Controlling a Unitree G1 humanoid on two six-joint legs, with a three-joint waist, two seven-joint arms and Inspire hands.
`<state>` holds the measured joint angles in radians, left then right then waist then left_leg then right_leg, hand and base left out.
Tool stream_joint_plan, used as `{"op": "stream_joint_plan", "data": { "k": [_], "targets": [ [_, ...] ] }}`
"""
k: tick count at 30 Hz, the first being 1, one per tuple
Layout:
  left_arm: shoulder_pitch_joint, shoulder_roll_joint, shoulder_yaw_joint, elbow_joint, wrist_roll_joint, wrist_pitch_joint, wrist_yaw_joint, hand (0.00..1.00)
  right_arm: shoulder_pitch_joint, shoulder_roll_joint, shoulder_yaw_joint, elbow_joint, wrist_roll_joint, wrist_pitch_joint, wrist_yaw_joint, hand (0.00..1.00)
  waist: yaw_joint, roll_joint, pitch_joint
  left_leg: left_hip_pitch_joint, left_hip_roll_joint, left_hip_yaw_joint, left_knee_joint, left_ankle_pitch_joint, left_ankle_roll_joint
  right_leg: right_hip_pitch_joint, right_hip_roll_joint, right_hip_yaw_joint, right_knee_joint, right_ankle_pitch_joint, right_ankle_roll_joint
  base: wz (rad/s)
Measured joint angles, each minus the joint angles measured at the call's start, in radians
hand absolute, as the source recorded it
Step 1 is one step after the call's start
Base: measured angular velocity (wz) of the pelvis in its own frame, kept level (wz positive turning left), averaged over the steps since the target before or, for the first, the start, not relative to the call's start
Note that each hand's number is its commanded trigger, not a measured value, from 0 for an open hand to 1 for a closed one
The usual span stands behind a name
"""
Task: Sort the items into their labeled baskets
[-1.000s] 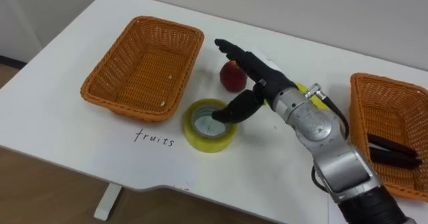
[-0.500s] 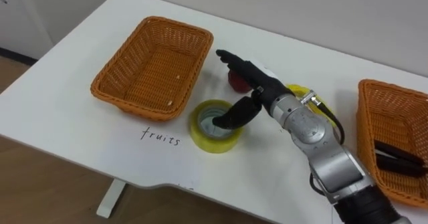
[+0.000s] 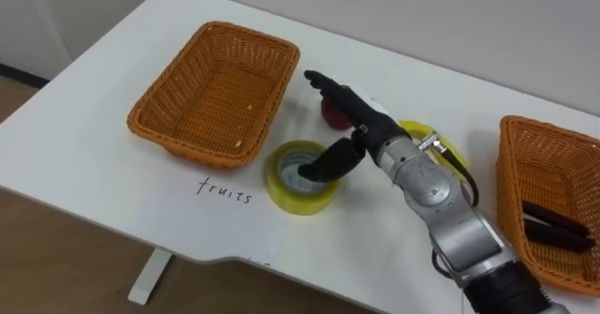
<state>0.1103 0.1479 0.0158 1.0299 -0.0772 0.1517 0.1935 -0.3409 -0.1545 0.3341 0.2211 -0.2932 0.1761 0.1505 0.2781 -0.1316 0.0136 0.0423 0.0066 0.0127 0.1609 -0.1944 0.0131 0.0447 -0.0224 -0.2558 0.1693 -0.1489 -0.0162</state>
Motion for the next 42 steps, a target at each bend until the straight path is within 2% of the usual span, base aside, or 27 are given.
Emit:
{"op": "stream_joint_plan", "data": {
  "k": [6, 10, 13, 25, 26, 28, 42],
  "targets": [
    [0.000, 0.001, -0.002, 0.000, 0.000, 0.000, 0.000, 0.00, -0.007, 0.000, 0.004, 0.031, -0.070, -0.003, 0.020, 0.00, 0.000, -0.003, -0.0014, 0.000, -0.001, 0.000, 0.001, 0.000, 0.000, 0.000, -0.001, -0.001, 0.000, 0.000, 0.000, 0.00],
    [0.001, 0.010, -0.009, 0.003, -0.014, 0.000, 0.001, 0.00, -0.022, -0.001, 0.006, 0.091, -0.064, 0.036, 0.053, 0.00, -0.001, -0.010, -0.0016, 0.000, -0.001, -0.002, 0.003, 0.000, 0.000, 0.000, 0.000, 0.001, 0.000, 0.000, 0.000, 0.00],
    [-0.005, 0.017, -0.025, 0.003, -0.027, 0.000, 0.002, 0.00, -0.037, 0.000, 0.005, 0.116, -0.047, 0.042, 0.069, 0.00, -0.004, -0.012, -0.0011, 0.001, -0.001, -0.002, 0.003, 0.000, 0.000, 0.001, 0.000, 0.001, 0.000, 0.000, 0.000, 0.00],
    [-0.006, 0.021, -0.039, 0.008, -0.030, 0.001, 0.013, 0.00, -0.052, 0.000, 0.005, 0.123, -0.048, 0.043, 0.093, 0.00, -0.002, -0.017, 0.0011, 0.002, -0.001, -0.002, 0.003, 0.000, 0.000, -0.001, 0.000, 0.003, -0.001, 0.000, 0.000, 0.00],
    [-0.006, 0.021, -0.039, 0.010, -0.030, 0.001, 0.013, 0.00, -0.052, 0.000, 0.005, 0.123, -0.048, 0.043, 0.093, 0.19, -0.002, -0.017, 0.0011, 0.002, -0.001, -0.002, 0.003, 0.000, 0.000, -0.001, 0.000, 0.003, -0.001, 0.000, 0.000, 0.00],
    [-0.006, 0.021, -0.039, 0.011, -0.030, 0.001, 0.013, 0.00, -0.052, 0.000, 0.005, 0.123, -0.048, 0.044, 0.094, 1.00, -0.001, -0.017, 0.0012, 0.002, -0.001, -0.002, 0.003, 0.000, 0.000, -0.001, 0.000, 0.003, -0.001, 0.000, 0.000, 0.00],
    [-0.008, 0.021, -0.039, 0.011, -0.030, 0.002, 0.012, 0.00, -0.053, -0.004, 0.025, 0.129, -0.066, 0.044, 0.103, 1.00, 0.004, -0.019, 0.0011, 0.003, -0.001, -0.001, 0.004, 0.000, 0.000, 0.000, 0.000, 0.002, -0.001, 0.000, 0.000, 0.00]
  ]
}}
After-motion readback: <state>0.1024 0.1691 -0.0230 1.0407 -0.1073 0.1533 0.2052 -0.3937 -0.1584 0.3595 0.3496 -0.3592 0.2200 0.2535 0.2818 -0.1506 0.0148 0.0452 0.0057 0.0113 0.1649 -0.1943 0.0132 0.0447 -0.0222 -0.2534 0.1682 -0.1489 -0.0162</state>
